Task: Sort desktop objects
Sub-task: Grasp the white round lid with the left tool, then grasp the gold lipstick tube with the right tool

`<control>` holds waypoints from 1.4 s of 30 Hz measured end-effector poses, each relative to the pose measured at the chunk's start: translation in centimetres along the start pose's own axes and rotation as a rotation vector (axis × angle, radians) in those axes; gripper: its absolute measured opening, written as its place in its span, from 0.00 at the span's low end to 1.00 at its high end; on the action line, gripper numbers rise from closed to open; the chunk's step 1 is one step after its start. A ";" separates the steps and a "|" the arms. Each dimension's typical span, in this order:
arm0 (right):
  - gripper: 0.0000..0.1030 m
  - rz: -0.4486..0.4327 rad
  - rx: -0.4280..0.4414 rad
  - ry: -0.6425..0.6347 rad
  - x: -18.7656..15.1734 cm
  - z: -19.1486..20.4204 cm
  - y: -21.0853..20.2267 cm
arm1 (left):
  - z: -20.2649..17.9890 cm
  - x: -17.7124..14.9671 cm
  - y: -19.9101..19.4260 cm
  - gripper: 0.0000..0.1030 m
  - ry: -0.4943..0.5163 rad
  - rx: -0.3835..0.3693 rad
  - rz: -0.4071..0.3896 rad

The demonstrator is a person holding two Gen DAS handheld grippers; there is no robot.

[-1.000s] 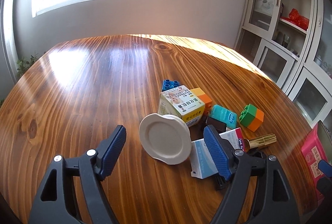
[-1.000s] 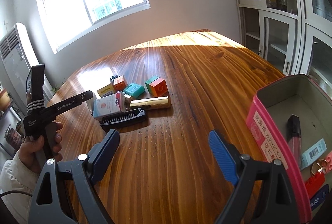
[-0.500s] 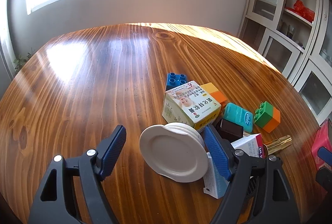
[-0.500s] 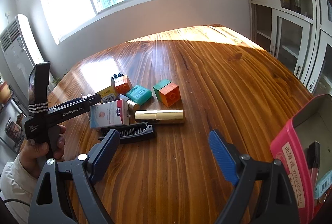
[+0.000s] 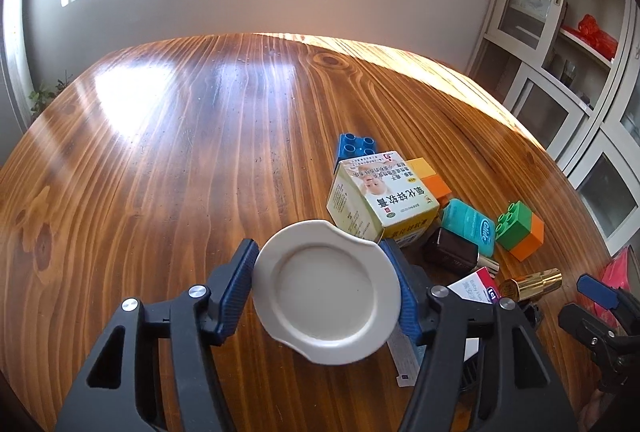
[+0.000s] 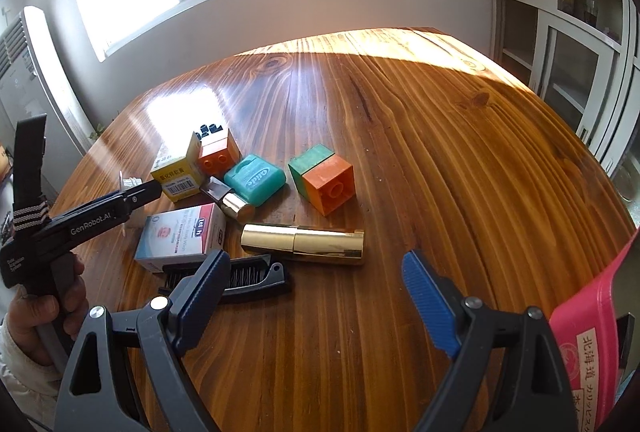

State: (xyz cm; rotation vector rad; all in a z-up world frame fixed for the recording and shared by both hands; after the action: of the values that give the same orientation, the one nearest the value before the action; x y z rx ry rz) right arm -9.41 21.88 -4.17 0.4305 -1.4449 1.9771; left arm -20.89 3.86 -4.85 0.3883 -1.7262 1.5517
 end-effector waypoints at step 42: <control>0.83 -0.137 -0.093 -0.034 0.1 -0.6 -2.2 | -0.7 1.6 -2.8 0.63 -0.010 0.007 -0.057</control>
State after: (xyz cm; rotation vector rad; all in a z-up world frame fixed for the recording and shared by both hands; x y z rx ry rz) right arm -7.98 22.86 -2.76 0.5096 -1.4811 1.7955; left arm -19.78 4.31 -1.78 0.4460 -1.7026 1.5179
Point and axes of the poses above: each gripper's, at about its wrist camera, not at the fingertips, and y roughly the way its jaws point, z to its left, x to its top, the point moved 9 cm from there along y, roughly the way its jaws point, and after that the axes turned 15 degrees about y, right-handed, at the moved point
